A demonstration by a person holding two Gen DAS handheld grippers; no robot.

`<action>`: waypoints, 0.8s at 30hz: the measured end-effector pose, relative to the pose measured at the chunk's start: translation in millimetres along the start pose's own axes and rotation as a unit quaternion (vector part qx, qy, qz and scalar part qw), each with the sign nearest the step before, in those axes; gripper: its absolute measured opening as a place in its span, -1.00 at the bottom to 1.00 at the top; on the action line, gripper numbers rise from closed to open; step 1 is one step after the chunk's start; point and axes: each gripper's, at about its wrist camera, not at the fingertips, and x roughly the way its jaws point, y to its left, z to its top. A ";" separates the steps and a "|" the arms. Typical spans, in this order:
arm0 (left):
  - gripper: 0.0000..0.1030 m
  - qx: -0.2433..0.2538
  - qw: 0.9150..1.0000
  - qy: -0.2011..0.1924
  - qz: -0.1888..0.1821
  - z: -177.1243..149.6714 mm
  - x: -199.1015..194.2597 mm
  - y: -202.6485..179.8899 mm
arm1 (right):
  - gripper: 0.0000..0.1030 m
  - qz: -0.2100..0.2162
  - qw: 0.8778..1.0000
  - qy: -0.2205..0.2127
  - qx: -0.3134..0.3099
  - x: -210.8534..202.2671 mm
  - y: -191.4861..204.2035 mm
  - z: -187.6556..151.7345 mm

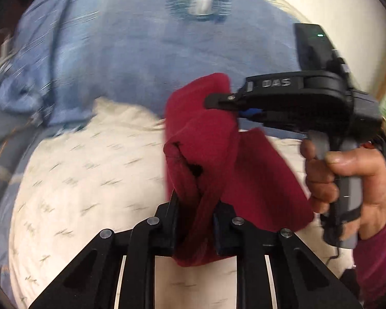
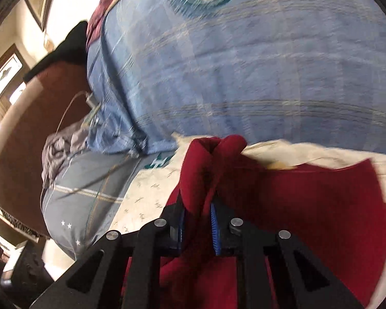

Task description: Fold small clothes

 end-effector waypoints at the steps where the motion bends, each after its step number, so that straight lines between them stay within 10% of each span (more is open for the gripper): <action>1: -0.64 0.010 1.000 0.001 -0.008 3.2 2.4 -9.9 | -0.70 -0.005 1.000 -0.007 0.004 -11.9 -8.7 1.5; 15: -0.62 0.081 0.990 0.100 -0.062 -17.7 111.7 -117.6 | -0.67 -0.102 0.985 0.006 0.140 -32.6 -167.9 -40.8; 18: 0.01 0.085 0.986 0.104 -0.098 -14.9 99.5 -111.5 | -0.41 -0.062 0.981 -0.016 0.181 -48.8 -171.5 -49.2; 20: 0.24 0.073 0.984 0.109 -0.122 -10.6 83.1 -97.6 | 0.15 -0.031 0.980 -0.034 0.191 -66.9 -164.8 -56.3; 24: 0.24 0.088 0.992 0.065 -0.066 -10.8 37.7 -69.2 | 0.44 -0.015 0.987 -0.031 0.157 -85.1 -133.4 -76.3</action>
